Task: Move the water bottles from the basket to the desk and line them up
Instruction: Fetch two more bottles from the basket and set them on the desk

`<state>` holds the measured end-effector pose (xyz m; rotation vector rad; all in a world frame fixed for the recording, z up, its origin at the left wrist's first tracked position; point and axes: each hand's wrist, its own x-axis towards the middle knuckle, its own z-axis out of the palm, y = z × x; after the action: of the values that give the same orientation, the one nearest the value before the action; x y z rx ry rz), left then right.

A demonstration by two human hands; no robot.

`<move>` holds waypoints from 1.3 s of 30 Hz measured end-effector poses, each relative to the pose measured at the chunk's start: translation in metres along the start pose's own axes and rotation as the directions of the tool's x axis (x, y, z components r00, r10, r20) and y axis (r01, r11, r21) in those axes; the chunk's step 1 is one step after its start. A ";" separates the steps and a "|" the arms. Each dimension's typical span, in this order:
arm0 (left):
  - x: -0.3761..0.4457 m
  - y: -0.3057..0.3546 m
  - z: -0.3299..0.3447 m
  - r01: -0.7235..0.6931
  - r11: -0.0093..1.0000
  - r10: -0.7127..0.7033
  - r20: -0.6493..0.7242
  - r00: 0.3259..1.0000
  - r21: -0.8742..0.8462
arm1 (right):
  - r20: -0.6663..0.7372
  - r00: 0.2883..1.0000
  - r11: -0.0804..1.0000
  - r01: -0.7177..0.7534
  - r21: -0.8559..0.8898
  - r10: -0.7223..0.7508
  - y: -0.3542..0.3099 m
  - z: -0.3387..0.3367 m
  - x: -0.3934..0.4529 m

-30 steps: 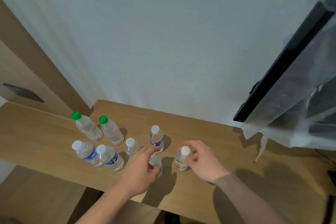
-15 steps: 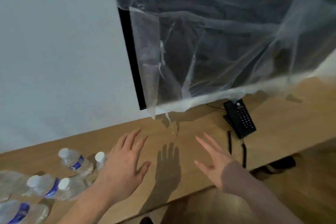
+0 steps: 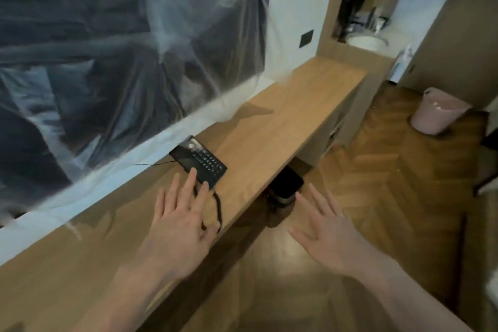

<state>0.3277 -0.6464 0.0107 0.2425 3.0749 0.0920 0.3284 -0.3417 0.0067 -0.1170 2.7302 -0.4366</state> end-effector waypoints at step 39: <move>0.550 0.443 0.029 -0.615 0.778 0.581 0.227 0.782 0.129 | -0.152 0.752 0.767 -0.623 0.155 0.642 0.442 -0.191 0.195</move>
<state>-0.1447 -0.1214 -0.0183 1.1748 2.6975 -0.2018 0.0659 0.1049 -0.0322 0.9089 2.7012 -0.3824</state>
